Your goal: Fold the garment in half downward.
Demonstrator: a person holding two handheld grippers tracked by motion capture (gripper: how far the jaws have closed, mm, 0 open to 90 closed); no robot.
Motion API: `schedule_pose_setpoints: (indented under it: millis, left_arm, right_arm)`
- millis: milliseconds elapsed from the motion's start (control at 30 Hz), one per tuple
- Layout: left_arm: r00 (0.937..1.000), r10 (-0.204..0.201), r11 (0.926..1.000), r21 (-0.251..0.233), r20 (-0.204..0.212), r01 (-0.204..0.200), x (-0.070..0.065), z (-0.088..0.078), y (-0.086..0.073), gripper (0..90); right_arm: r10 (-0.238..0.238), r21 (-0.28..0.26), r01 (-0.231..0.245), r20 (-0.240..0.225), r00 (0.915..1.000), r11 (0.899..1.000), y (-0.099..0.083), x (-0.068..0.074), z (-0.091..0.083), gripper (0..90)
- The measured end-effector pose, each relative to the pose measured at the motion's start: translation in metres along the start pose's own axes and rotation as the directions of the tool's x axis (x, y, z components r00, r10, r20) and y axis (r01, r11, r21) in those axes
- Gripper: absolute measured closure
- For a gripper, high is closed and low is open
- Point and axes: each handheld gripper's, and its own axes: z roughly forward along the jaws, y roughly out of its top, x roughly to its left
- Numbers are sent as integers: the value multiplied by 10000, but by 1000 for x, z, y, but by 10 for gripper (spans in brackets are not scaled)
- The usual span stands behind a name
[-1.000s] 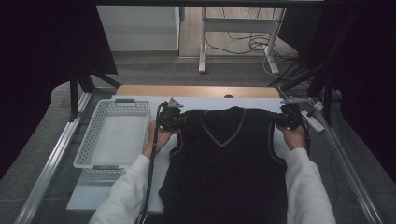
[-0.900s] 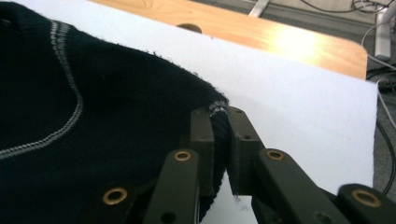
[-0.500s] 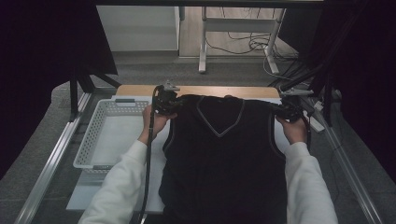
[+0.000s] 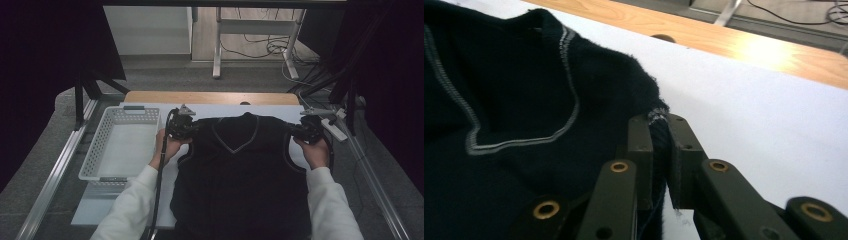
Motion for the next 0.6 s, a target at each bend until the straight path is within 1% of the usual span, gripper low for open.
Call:
schedule_pose_setpoints:
  millis: [100,233,300,367,467,600]
  left_arm:
    - [9999,-11,10000,-34,100,11,-3,-3,-6,809]
    - [9997,50,10000,74,232,-52,-6,-4,-12,809]
    - [9994,14,10000,86,333,-17,-7,-4,-13,809]
    - [9994,35,9999,127,350,-39,-9,-4,-15,809]
    - [9992,56,9998,210,400,-64,-11,-3,-17,809]
    - [9989,38,9997,241,472,-50,-14,-2,-19,809]
  right_arm:
    - [5,-119,-8,-267,9996,9999,-7,6,-5,821]
    - [24,-273,-39,-555,9985,9996,-14,12,-11,821]
    - [-64,-274,48,-581,9983,9996,-17,15,-14,821]
    - [-138,-269,122,-638,9979,9996,-19,17,-15,821]
    - [-69,-290,47,-776,9970,9996,-24,21,-18,821]
    - [-177,-325,148,-913,9957,9994,-32,26,-20,821]
